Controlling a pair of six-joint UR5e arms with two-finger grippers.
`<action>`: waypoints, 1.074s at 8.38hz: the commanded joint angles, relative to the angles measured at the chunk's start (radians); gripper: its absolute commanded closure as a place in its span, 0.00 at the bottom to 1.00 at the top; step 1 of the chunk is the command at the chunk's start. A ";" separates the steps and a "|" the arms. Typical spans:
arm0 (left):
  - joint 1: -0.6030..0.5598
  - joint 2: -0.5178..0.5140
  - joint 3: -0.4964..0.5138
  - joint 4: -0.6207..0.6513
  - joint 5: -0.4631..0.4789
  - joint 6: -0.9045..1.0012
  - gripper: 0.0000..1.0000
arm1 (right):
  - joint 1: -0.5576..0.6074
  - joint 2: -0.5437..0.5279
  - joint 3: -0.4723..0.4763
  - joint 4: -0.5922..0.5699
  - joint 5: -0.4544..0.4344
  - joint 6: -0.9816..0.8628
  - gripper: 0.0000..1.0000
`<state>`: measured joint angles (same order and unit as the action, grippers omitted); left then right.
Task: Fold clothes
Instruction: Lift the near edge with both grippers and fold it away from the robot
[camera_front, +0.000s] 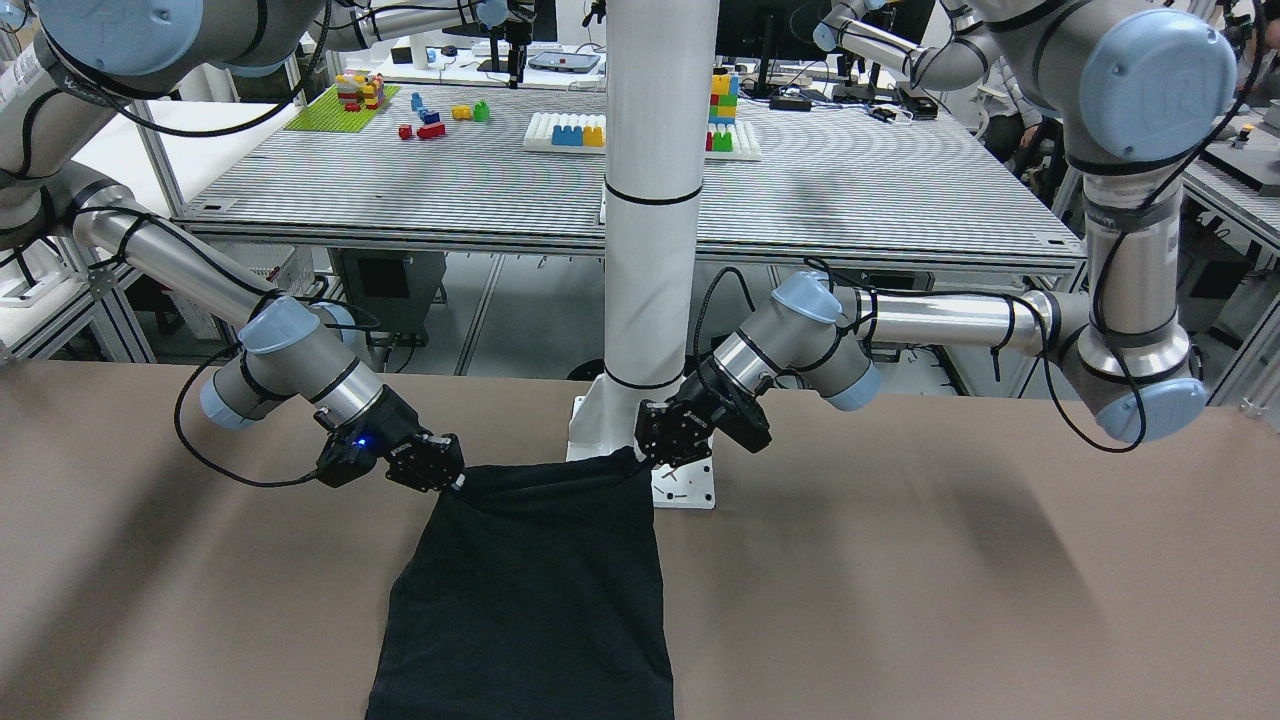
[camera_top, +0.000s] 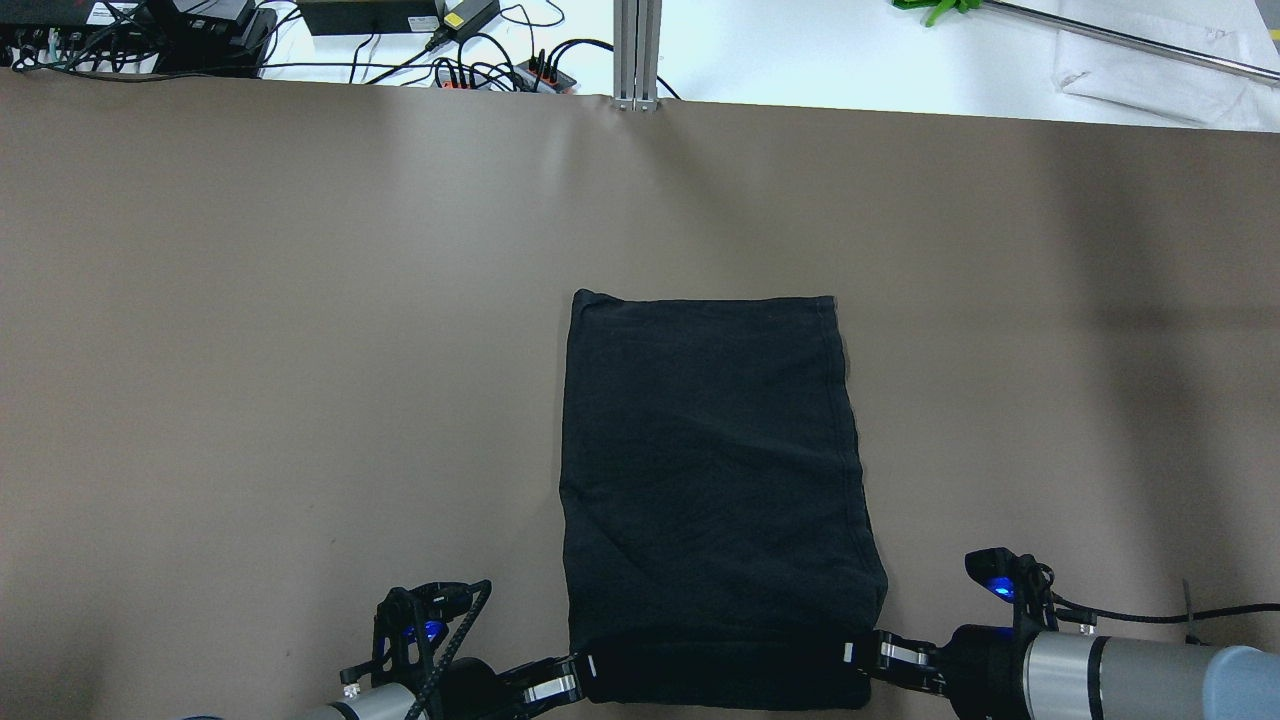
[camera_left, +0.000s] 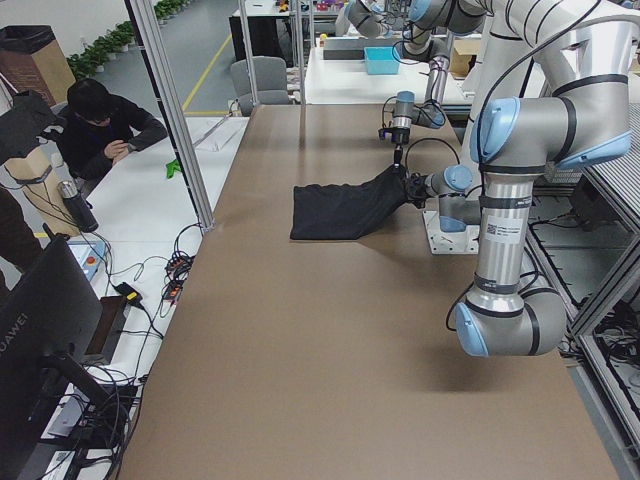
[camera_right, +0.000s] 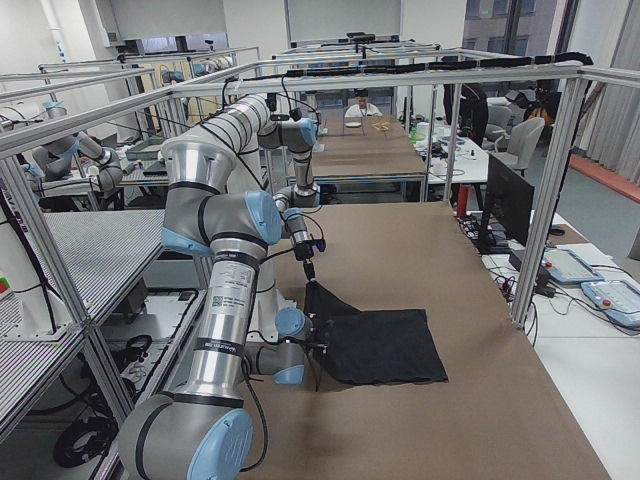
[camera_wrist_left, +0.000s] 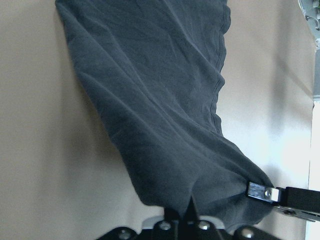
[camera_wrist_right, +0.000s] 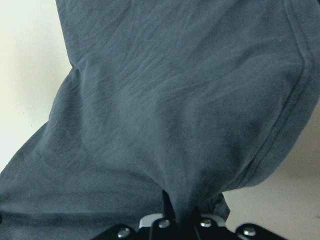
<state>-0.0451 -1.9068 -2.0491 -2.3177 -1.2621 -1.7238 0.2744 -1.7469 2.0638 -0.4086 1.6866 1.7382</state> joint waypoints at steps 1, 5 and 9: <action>-0.033 0.006 0.001 0.003 0.001 0.047 1.00 | 0.003 0.032 -0.008 0.002 -0.012 0.012 1.00; -0.296 -0.003 0.039 0.005 -0.183 0.056 1.00 | 0.142 0.165 -0.040 -0.129 -0.008 0.000 1.00; -0.456 -0.199 0.306 -0.005 -0.237 0.056 1.00 | 0.274 0.391 -0.123 -0.349 -0.018 -0.050 1.00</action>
<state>-0.4391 -1.9999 -1.8830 -2.3153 -1.4860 -1.6686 0.4883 -1.4360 1.9793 -0.6884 1.6741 1.7268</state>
